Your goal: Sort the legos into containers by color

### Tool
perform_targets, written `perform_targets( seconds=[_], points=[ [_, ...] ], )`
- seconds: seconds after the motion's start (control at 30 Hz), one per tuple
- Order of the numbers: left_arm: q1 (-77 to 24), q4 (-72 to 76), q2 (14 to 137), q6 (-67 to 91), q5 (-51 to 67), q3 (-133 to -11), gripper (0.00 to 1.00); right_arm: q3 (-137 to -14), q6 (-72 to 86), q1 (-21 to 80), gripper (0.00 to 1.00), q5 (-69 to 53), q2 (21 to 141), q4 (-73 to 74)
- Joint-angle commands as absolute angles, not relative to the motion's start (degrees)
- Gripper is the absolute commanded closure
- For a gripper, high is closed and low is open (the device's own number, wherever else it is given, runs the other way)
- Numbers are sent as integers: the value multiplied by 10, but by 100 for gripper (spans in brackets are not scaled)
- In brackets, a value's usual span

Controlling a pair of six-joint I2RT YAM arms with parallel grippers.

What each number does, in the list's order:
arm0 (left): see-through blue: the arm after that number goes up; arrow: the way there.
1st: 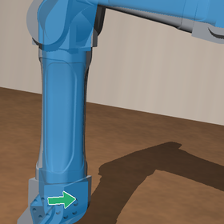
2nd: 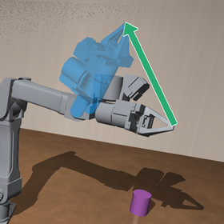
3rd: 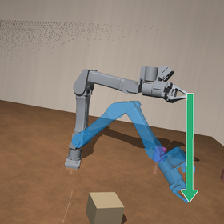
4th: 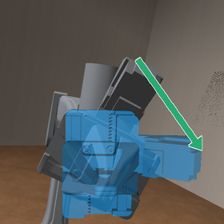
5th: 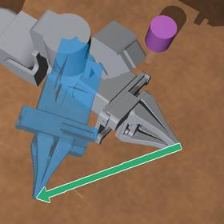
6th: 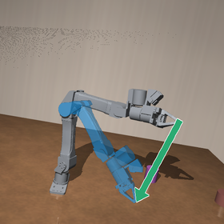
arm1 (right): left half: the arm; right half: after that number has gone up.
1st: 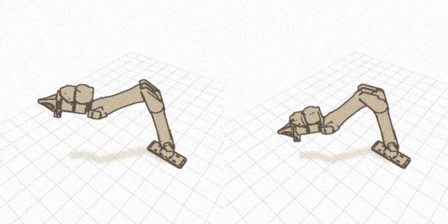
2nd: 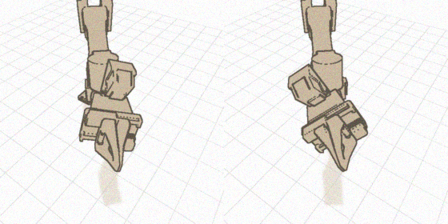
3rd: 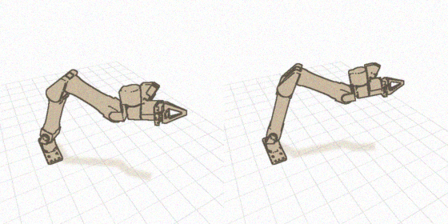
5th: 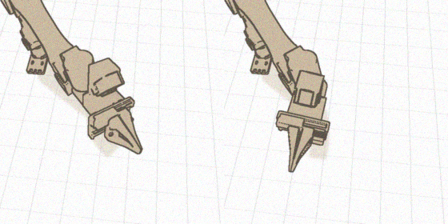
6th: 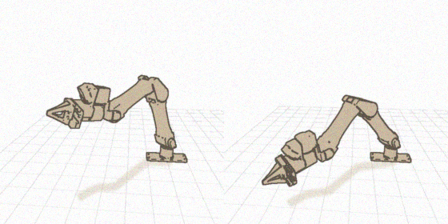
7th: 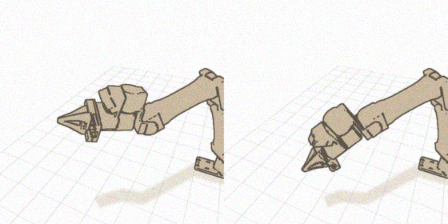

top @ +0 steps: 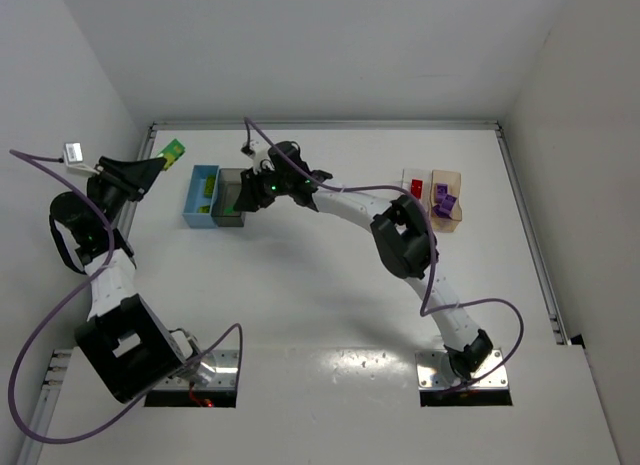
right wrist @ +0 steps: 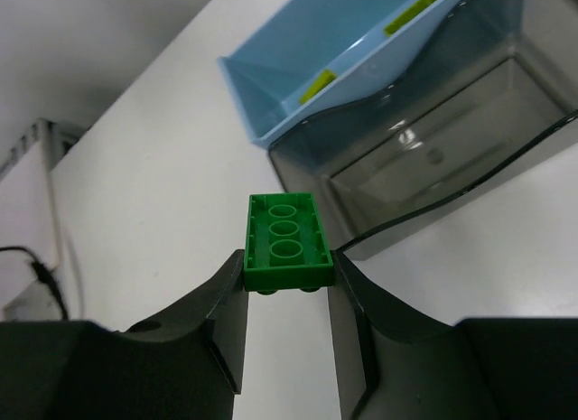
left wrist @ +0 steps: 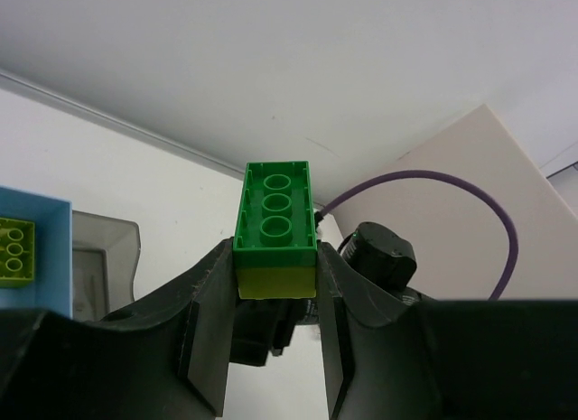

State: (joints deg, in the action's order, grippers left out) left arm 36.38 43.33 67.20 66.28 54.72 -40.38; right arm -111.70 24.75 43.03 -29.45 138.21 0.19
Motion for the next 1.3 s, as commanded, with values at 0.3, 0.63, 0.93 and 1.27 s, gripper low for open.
perform_targets(
  seconds=[0.3,0.63,0.93,1.27],
  points=[
    [367,453,675,657,573,-388,100,-1215,199,443,60,-166,1446,-8],
    [353,467,681,664,605,-382,100,-1174,175,448,24,-241,1370,6],
    [241,499,715,658,703,-396,100,-972,252,346,24,-501,1099,-23],
    [55,611,745,710,715,-403,100,-695,502,247,24,-613,943,-248]
  ],
)
